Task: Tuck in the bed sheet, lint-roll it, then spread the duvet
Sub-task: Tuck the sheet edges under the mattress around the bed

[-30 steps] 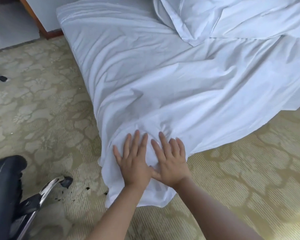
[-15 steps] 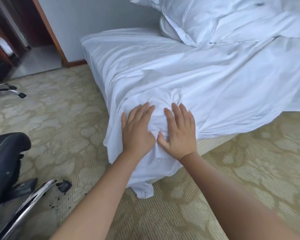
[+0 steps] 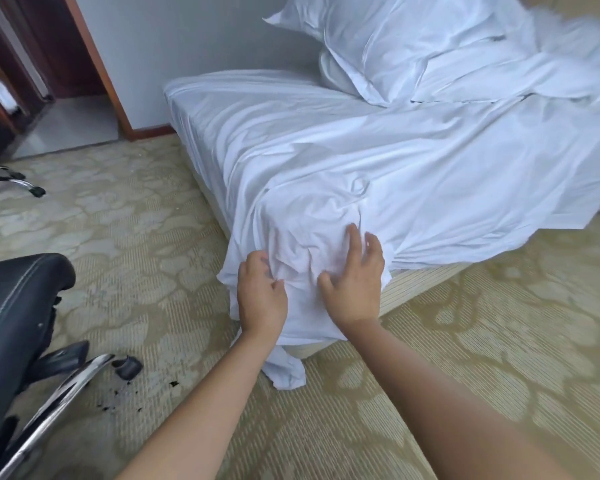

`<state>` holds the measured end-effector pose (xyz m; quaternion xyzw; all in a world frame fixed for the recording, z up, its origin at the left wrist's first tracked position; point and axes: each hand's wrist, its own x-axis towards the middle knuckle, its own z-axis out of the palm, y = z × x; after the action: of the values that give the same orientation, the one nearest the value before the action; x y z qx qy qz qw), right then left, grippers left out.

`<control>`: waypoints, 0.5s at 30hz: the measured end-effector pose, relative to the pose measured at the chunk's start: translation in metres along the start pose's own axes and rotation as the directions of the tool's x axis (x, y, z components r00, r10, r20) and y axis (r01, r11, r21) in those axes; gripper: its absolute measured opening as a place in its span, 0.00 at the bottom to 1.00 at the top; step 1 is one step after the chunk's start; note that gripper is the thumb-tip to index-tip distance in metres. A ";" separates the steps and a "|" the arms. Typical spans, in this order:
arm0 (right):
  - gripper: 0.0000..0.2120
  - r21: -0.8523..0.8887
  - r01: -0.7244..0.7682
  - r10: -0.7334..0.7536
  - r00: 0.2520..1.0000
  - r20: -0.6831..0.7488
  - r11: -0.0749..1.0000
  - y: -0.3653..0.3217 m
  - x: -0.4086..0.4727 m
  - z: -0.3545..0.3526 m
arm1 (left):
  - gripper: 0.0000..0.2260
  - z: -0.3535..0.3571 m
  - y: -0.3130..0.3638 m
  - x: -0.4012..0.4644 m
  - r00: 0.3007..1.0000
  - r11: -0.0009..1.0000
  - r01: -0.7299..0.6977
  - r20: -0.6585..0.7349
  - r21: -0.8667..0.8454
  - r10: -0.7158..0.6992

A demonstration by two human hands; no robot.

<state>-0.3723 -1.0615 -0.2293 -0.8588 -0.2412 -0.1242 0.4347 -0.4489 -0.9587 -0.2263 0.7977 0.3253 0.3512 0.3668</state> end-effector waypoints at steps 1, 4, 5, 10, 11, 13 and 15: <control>0.40 0.075 -0.101 0.100 0.995 0.016 0.992 -0.001 -0.006 0.002 | 0.13 -0.001 0.001 -0.001 1.000 1.000 -0.005 0.011 0.012 0.005; 0.41 0.262 -0.355 0.336 0.935 0.117 0.897 -0.005 -0.015 0.002 | 0.10 -0.003 0.003 -0.007 0.998 0.997 -0.010 0.070 0.080 0.004; 0.40 0.307 -0.414 0.391 0.910 0.136 0.857 -0.007 -0.015 0.002 | 0.10 -0.005 0.002 -0.010 0.993 0.995 0.016 0.116 0.102 -0.028; 0.15 0.476 -0.662 0.619 0.737 0.271 0.580 -0.008 -0.017 0.004 | 0.05 -0.009 -0.006 -0.021 0.785 0.947 0.089 0.563 0.308 -0.258; 0.07 0.481 -0.691 0.648 0.705 0.287 0.539 -0.006 -0.019 0.003 | 0.04 -0.012 -0.001 -0.022 0.746 0.953 0.077 0.617 0.294 -0.251; 0.09 0.541 -0.722 0.678 0.655 0.334 0.432 -0.006 -0.021 0.003 | 0.16 -0.021 0.014 -0.023 0.691 0.964 0.025 0.692 0.266 -0.209; 0.07 0.677 -0.700 0.693 0.606 0.391 0.230 -0.005 -0.022 -0.001 | 0.22 -0.033 0.031 -0.024 0.628 0.964 -0.082 0.764 0.254 -0.148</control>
<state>-0.3939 -1.0669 -0.2342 -0.5924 0.1366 0.2036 0.7674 -0.4802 -0.9822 -0.1929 0.9061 0.1937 -0.0806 0.3674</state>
